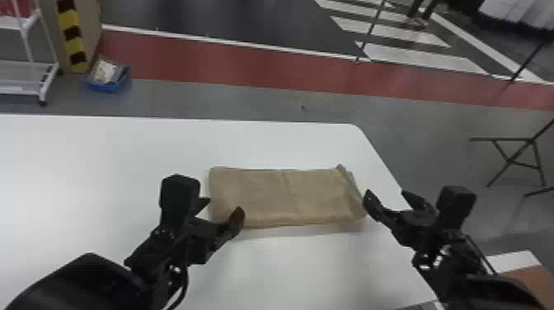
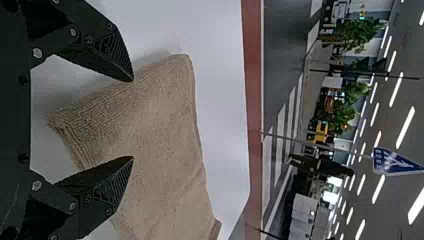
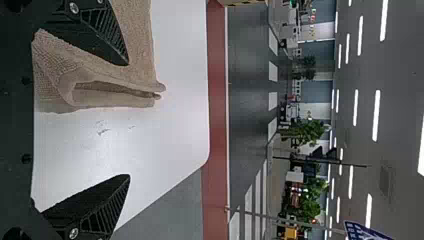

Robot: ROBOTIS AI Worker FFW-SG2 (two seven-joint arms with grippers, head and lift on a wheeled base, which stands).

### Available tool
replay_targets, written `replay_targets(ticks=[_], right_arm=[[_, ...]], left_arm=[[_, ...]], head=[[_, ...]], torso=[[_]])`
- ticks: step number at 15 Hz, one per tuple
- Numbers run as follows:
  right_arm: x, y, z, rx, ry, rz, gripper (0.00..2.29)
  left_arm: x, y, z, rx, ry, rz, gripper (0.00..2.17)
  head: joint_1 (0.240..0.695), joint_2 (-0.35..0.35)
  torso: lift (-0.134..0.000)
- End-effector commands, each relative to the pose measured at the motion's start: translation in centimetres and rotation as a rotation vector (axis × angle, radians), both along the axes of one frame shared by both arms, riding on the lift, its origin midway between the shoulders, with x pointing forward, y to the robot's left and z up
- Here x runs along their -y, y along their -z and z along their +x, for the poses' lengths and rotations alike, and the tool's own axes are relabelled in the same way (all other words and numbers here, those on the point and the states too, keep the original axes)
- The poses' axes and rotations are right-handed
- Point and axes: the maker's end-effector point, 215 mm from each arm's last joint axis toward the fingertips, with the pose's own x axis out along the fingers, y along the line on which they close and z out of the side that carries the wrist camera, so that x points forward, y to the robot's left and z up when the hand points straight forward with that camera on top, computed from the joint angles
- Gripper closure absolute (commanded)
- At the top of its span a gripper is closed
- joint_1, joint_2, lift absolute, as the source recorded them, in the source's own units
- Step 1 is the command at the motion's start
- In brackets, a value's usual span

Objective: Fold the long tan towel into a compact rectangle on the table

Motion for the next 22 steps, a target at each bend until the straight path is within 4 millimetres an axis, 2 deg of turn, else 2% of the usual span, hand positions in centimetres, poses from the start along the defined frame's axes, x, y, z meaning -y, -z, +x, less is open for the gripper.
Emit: replay_targets(ticks=[1,6,10,11,12,13,14,16,17,20,22], right_arm=[[0.4,0.1,-0.1,0.004,0.005,0.0,0.09],[0.3,-0.1,0.0,0.01,0.004,0.003,0.09],[0.2,-0.3,0.0,0.013,0.003,0.003,0.09],[0.2,-0.3,0.0,0.014,0.002,0.003,0.09],[0.2,-0.4,0.0,0.014,0.002,0.001,0.09],[0.1,-0.4,0.1,0.015,0.002,0.002,0.09],[0.1,-0.5,0.1,0.017,0.001,0.002,0.09],[0.1,-0.6,0.2,0.02,0.001,0.002,0.09],[0.2,-0.8,0.3,0.021,0.001,0.001,0.09],[0.2,-1.0,0.4,0.026,0.002,0.002,0.09],[0.2,-0.9,0.5,0.024,0.003,0.003,0.09]], left_arm=[[-0.1,0.5,0.0,-0.004,-0.002,0.01,0.42],[-0.9,1.4,0.1,-0.005,-0.009,0.06,0.42],[-0.8,2.0,-0.3,-0.019,0.006,0.075,0.43],[-0.9,2.2,-0.4,-0.024,0.004,0.078,0.65],[-1.1,2.5,-0.5,-0.034,0.005,0.086,0.67],[-1.2,2.9,-0.6,-0.043,0.008,0.094,0.81],[-1.3,2.7,-0.5,-0.038,0.004,0.095,1.07],[-1.3,2.7,-0.8,-0.04,0.006,0.095,1.36],[-1.4,2.5,-0.7,-0.035,0.004,0.094,1.36],[-3.8,1.4,0.6,-0.019,-0.028,0.108,1.36],[-7.4,1.1,2.0,-0.014,-0.073,0.128,1.36]], head=[[0.695,-0.35],[0.695,-0.35],[0.695,-0.35],[0.695,-0.35],[0.695,-0.35],[0.695,-0.35],[0.695,-0.35],[0.695,-0.35],[0.695,-0.35],[0.695,-0.35],[0.695,-0.35]], torso=[[-0.128],[-0.128],[-0.128],[-0.128],[-0.128],[-0.128],[-0.128],[-0.128],[-0.128],[-0.128],[-0.128]])
